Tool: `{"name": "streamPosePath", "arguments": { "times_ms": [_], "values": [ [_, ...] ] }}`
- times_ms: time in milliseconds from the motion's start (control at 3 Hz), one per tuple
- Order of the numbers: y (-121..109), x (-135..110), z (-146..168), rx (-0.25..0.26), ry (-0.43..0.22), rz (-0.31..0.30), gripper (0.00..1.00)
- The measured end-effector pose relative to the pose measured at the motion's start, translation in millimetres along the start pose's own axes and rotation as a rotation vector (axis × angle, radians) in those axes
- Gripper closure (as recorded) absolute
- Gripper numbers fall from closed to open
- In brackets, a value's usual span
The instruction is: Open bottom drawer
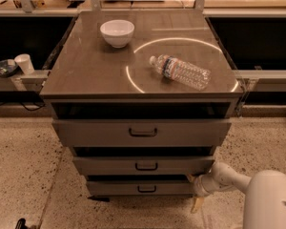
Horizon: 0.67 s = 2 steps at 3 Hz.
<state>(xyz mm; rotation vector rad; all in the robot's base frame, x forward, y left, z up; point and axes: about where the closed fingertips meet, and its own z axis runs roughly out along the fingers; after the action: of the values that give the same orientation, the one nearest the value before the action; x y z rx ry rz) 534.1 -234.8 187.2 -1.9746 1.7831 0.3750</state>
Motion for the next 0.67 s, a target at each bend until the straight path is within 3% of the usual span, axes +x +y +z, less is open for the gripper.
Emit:
{"name": "streamPosePath", "arguments": {
  "times_ms": [333,667],
  "values": [
    [-4.3,0.4,6.7,-0.015,0.002,-0.006,0.21],
    [-4.5,0.3,7.6,-0.017,0.002,-0.007,0.46]
  ]
}}
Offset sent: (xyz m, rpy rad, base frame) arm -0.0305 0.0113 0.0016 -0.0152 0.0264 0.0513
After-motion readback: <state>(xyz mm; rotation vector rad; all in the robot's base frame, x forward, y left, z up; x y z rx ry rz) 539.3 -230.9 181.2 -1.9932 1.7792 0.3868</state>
